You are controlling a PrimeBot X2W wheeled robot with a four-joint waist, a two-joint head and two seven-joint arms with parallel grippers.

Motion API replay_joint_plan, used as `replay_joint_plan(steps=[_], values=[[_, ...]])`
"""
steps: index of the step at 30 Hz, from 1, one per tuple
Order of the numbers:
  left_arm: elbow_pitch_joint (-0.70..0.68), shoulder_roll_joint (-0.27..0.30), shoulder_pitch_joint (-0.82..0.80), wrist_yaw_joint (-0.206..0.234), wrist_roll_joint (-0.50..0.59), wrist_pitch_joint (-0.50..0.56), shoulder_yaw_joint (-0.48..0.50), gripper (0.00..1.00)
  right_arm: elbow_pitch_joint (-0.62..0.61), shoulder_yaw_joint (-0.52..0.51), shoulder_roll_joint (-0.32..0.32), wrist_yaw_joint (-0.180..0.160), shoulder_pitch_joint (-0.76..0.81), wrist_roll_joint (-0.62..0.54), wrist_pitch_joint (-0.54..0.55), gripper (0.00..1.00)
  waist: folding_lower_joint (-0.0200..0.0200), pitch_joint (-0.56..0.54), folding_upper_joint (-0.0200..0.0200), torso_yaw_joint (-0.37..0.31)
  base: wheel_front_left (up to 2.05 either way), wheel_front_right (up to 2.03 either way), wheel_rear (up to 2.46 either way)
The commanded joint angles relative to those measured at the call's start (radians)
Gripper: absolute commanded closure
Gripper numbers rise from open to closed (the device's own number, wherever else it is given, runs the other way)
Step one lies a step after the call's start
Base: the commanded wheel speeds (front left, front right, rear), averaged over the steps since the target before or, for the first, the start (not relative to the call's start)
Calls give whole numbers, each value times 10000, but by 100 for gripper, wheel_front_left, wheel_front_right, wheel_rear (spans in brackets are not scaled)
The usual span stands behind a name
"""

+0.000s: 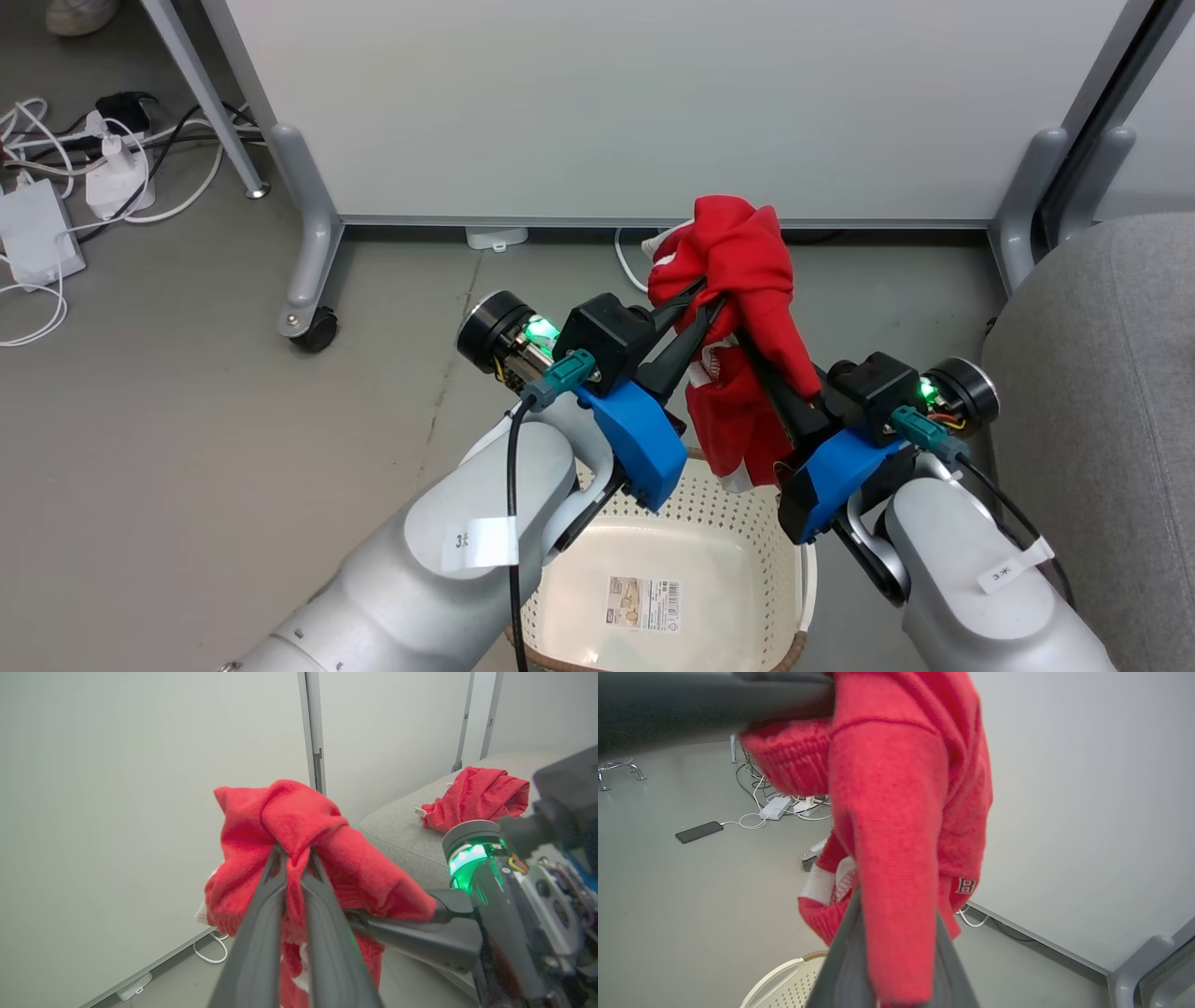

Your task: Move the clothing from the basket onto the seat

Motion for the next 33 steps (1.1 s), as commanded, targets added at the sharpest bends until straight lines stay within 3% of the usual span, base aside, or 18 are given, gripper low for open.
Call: replay_joint_plan(steps=[1, 2, 3, 4, 20, 33], values=[[20, -17, -134, -3, -32, -64, 0, 100, -58, -13, -26, 1, -163, 60, 6, 100, -1, 2, 0, -8, 0, 0, 0], [33, -17, -130, 3, -41, -70, 1, 100, -72, -12, -24, 1, -156, 75, 6, 100, -1, 5, 0, -14, 0, 0, 0], [48, -15, -113, 48, -84, -71, 53, 89, -86, -15, -22, 1, -146, 93, 6, 100, -1, 6, 0, -18, 0, 0, 0], [50, -15, -116, 64, -89, -65, 70, 0, -107, -22, -16, 1, -137, 109, 5, 100, -1, 9, 0, -20, 0, 0, 0], [-23, 139, -249, 242, 55, -134, 163, 0, -449, -361, 33, 1, -14, 365, 3, 100, -1, 236, 0, -298, 0, 0, 0], [-629, 583, -28, 405, 384, -153, 150, 0, -1575, -1599, -59, 1, 450, 342, 2, 100, -1, 997, 0, -2314, 0, 0, 0]])
